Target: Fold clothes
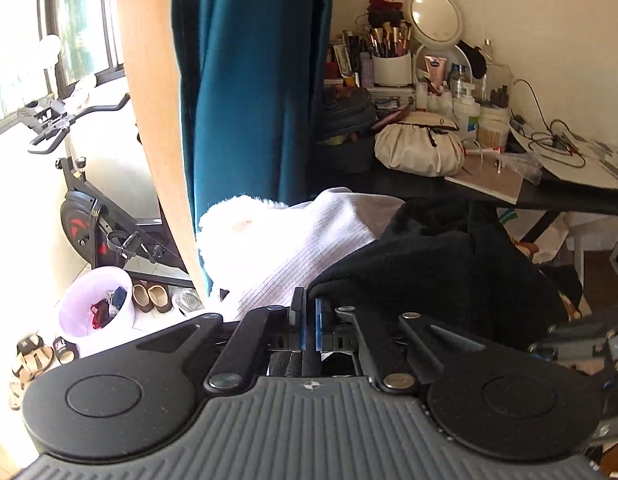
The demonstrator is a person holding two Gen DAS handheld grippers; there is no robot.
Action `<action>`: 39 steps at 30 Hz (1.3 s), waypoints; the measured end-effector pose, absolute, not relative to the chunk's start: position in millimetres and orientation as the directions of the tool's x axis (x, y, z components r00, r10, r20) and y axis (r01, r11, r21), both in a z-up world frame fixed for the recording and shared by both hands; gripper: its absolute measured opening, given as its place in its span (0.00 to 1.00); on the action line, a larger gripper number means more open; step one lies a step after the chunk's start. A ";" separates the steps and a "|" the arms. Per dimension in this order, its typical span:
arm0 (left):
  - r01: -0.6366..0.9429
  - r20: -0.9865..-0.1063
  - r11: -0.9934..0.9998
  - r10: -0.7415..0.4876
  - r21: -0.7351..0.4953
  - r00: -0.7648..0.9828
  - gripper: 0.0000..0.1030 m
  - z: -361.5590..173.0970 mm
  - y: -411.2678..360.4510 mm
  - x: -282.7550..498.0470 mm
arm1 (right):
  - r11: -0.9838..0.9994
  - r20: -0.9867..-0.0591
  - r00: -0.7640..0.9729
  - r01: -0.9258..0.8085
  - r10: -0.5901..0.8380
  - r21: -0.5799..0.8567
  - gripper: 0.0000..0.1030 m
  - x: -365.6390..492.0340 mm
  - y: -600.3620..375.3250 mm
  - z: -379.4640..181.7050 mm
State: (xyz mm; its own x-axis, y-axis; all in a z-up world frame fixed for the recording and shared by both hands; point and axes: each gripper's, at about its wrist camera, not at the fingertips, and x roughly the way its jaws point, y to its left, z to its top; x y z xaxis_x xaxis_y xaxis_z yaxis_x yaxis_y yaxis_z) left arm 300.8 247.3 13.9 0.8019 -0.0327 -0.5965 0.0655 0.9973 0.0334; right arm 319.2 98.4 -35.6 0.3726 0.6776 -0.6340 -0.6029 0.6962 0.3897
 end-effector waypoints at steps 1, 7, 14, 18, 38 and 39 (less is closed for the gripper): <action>0.051 -0.588 0.999 -0.032 0.017 0.808 0.04 17.0 250.9 299.7 | 0.686 -0.636 0.356 -0.608 0.684 0.398 0.19 318.6 102.8 -36.7; -0.033 -0.514 0.999 0.034 0.010 0.857 0.04 43.1 265.4 293.1 | 0.669 -0.587 0.391 -0.636 0.709 0.385 0.03 302.8 97.7 -14.3; -0.100 -0.377 0.994 0.075 -0.049 0.923 0.04 89.2 282.9 275.6 | 0.777 -0.476 0.615 -0.509 0.629 0.370 0.03 291.2 16.9 47.3; -0.172 -0.305 0.979 0.131 -0.112 0.943 0.04 114.0 300.7 260.0 | 0.840 -0.393 0.758 -0.371 0.520 0.396 0.03 287.5 -36.5 81.7; -0.302 -0.376 0.948 0.244 -0.102 0.894 0.04 92.1 322.3 216.3 | 0.857 -0.608 0.627 -0.477 0.487 0.194 0.36 288.2 10.6 6.5; -0.298 -0.368 0.949 0.243 -0.101 0.898 0.04 94.8 321.2 215.0 | 0.830 -0.594 0.616 -0.532 0.517 0.171 0.44 289.3 25.1 5.0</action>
State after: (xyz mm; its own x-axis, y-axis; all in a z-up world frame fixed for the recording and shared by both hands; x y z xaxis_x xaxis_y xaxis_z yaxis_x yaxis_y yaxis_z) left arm 215.0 321.2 94.8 0.8975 0.2425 -0.3682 -0.2979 0.9493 -0.1009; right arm 289.3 25.1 5.0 0.6164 0.5173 -0.5937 -0.5317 0.8296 0.1708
